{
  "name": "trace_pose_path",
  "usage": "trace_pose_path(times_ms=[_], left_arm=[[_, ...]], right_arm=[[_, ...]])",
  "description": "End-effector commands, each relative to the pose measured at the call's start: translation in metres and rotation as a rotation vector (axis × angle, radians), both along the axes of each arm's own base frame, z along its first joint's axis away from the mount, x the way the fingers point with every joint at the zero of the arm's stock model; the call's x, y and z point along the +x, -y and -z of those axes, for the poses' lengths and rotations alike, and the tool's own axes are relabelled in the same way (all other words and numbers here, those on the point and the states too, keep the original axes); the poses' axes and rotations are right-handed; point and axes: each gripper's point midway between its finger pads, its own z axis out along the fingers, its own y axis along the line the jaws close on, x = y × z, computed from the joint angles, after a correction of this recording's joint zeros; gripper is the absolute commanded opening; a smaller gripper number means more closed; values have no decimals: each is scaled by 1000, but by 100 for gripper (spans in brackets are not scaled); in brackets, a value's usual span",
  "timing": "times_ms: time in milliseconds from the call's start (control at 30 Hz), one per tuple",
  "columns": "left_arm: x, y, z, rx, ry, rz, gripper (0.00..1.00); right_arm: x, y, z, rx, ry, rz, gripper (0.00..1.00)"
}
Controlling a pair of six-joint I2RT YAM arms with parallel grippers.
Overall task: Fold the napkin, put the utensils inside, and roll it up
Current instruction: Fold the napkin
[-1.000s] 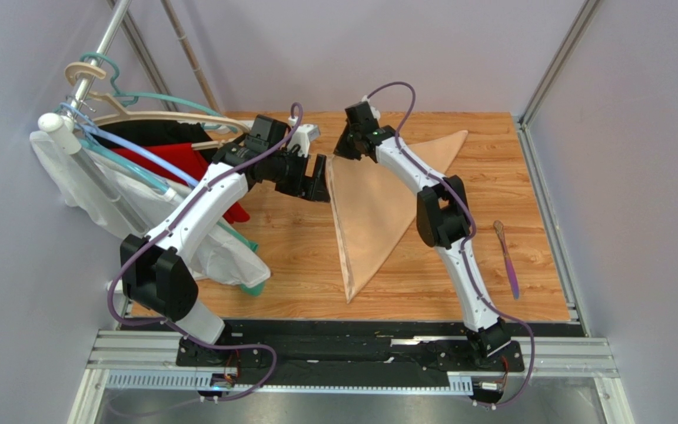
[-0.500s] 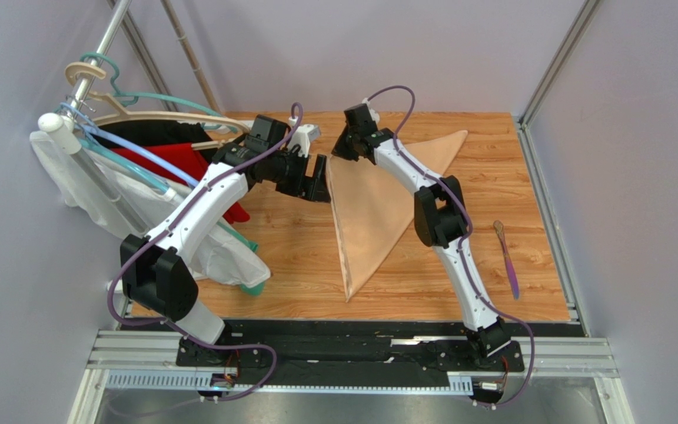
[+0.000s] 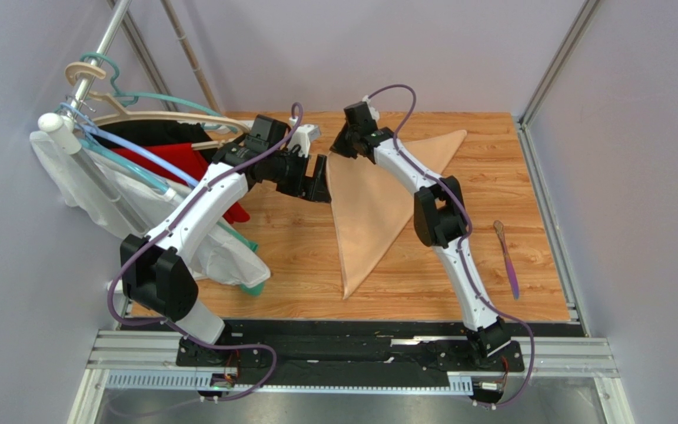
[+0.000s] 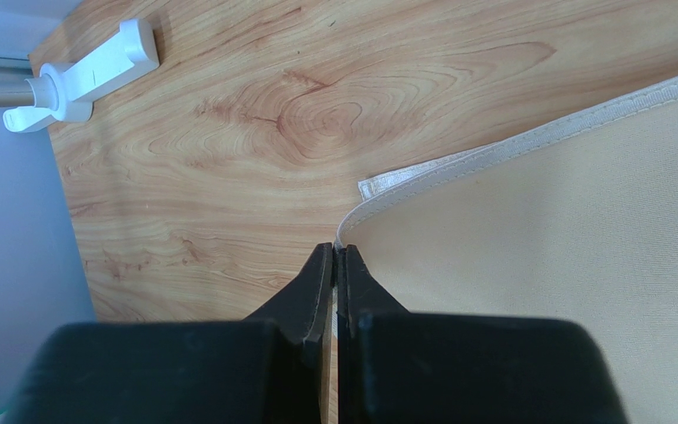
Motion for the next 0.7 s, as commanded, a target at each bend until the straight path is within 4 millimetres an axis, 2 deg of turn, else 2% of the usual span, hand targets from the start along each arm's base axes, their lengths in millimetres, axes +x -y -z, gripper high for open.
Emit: trace_pose_path(times_ms=[0,167,333,400,467,500,600,633,667], left_arm=[[9,1,-15,-28,37,7,89],[8,1,-16,-30,38,10,89],[9,1,-16,-29,39,9,89],[8,1,-15,-28,36,11,89],[8,1,-14,-27,33,11,89],[9,1,-14,-27,32,10,89],[9,1,-13,-28,29,11,89],[8,2,-13,-29,27,15,89],[8,2,-13,-29,28,14,89]], right_arm=[[11,-9,-11,37,49,11,0],[12,-8,-5,36,45,13,3],[15,-6,-4,39,48,9,34],[14,-8,-10,42,59,2,54],[14,-8,-14,37,70,-7,61],[14,-7,-22,41,84,-9,62],[11,-3,-30,43,90,-18,63],[11,1,-48,48,115,-15,63],[6,7,-42,16,107,-23,63]])
